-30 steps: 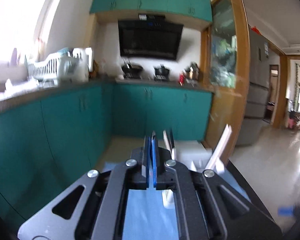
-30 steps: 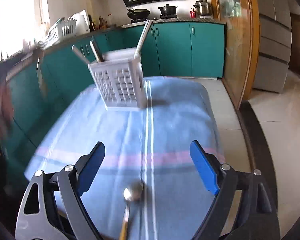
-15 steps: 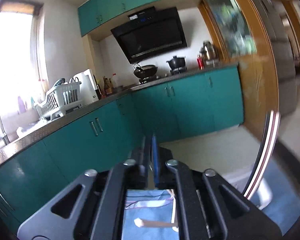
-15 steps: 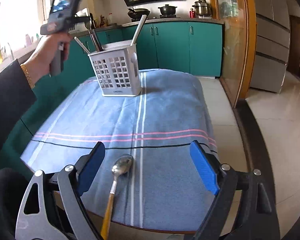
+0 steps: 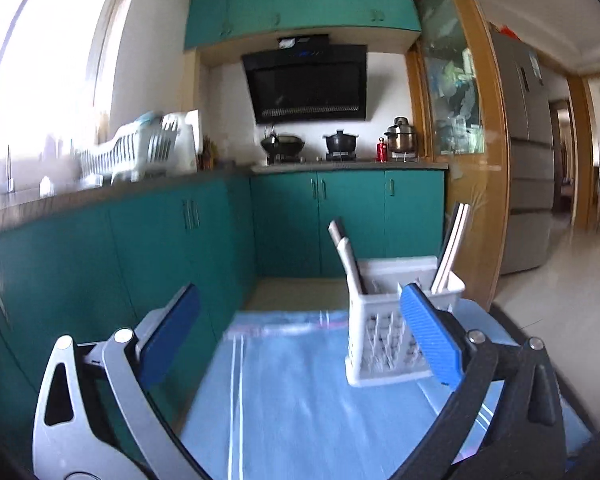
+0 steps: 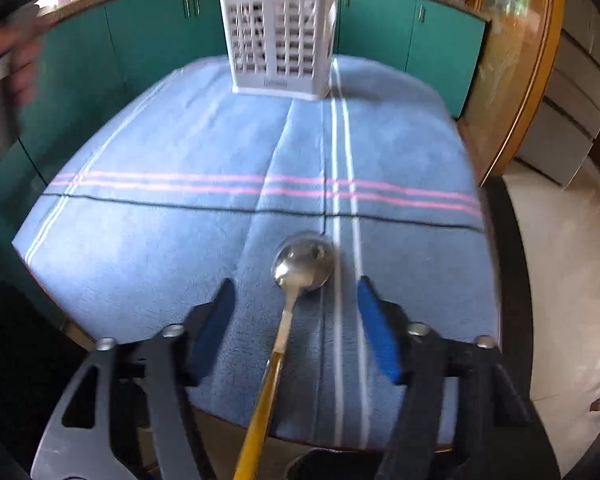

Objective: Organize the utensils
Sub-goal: 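Grasp the gold-handled spoon on the cloth with the right tool, then carry the gold-handled spoon into the holder and open the right tool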

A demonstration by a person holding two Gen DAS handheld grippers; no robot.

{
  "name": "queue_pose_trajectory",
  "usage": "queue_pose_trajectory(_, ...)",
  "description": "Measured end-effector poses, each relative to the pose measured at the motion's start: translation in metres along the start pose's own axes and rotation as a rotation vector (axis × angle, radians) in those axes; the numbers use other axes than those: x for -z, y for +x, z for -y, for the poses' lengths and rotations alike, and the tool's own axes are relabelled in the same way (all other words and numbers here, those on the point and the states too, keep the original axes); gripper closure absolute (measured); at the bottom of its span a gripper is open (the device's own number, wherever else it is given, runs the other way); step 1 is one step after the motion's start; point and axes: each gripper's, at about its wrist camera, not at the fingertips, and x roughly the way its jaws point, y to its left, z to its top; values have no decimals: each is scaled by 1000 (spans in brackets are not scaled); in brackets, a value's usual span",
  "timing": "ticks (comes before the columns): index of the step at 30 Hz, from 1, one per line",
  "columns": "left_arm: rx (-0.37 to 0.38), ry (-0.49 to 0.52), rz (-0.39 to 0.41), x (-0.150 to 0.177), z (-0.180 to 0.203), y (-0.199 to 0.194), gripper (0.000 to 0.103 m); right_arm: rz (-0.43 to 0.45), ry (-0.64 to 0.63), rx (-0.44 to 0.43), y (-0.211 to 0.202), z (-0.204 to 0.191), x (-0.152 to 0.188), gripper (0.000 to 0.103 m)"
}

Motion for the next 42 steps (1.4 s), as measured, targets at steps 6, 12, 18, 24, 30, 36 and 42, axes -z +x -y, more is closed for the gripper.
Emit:
queue_pose_trajectory(6, 2, -90, -65, 23, -35, -9, 4, -2, 42, -32, 14, 5, -7, 100)
queue_pose_trajectory(12, 11, -157, -70, 16, -51, -12, 4, 50, 38, -24, -4, 1, -12, 100)
queue_pose_trajectory(18, 3, -196, -56, 13, -62, -14, 4, 281, 9, -70, -80, -6, -66, 100)
queue_pose_trajectory(24, -21, -224, -64, 16, -67, -4, 4, 674, 31, -57, -144, 5, -180, 100)
queue_pose_trajectory(30, -38, -250, -79, 20, -76, 5, 4, 899, 112, -1, -87, 12, -260, 100)
queue_pose_trajectory(36, -16, -304, -131, 25, -86, 16, 4, 902, 125, 140, -6, 1, -292, 100)
queue_pose_trajectory(42, -5, -299, -119, 23, -83, 15, 4, 910, 124, 250, 34, -6, -298, 100)
